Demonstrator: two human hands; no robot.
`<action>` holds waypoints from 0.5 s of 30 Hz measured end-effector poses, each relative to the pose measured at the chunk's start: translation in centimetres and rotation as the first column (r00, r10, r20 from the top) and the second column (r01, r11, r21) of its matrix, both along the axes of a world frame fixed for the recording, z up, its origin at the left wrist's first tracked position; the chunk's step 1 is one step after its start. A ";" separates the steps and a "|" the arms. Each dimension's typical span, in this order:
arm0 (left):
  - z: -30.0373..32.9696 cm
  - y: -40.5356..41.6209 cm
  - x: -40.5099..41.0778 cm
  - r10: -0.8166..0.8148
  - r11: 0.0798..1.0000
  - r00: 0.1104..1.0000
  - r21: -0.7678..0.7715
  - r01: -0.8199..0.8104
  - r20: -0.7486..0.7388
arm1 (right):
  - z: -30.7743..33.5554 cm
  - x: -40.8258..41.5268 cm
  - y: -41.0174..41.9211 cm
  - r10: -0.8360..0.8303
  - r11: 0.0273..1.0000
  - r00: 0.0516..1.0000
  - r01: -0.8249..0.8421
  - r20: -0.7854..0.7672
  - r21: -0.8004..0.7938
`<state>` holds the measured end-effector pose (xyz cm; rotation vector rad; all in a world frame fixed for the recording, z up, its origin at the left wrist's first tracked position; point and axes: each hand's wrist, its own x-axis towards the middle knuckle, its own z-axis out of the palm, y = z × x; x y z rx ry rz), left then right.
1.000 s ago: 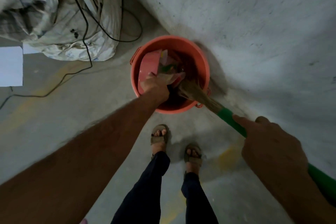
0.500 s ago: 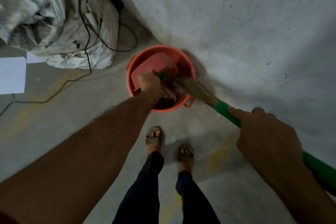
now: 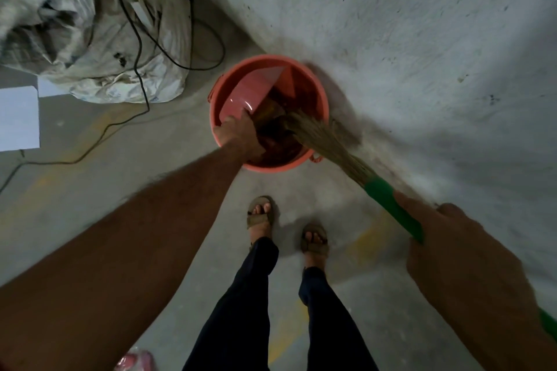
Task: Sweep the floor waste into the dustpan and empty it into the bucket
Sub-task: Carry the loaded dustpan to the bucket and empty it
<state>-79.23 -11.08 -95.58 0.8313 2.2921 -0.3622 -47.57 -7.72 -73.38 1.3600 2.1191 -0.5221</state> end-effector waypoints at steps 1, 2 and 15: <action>0.1 0.0 -0.2 0.003 1.000 1.000 0.012 -0.003 0.004 | 0.4 0.6 -0.1 -0.007 1.000 1.000 0.006 -0.007 -0.008; 0.3 0.0 -0.4 0.003 0.999 1.000 0.033 -0.003 0.007 | 0.7 1.3 -0.2 -0.023 1.000 0.999 0.023 -0.023 -0.016; 5.5 -0.5 -2.0 -0.115 0.986 0.984 0.103 0.130 -0.139 | 4.6 5.4 -3.1 -0.125 0.992 0.981 0.120 -0.148 -0.039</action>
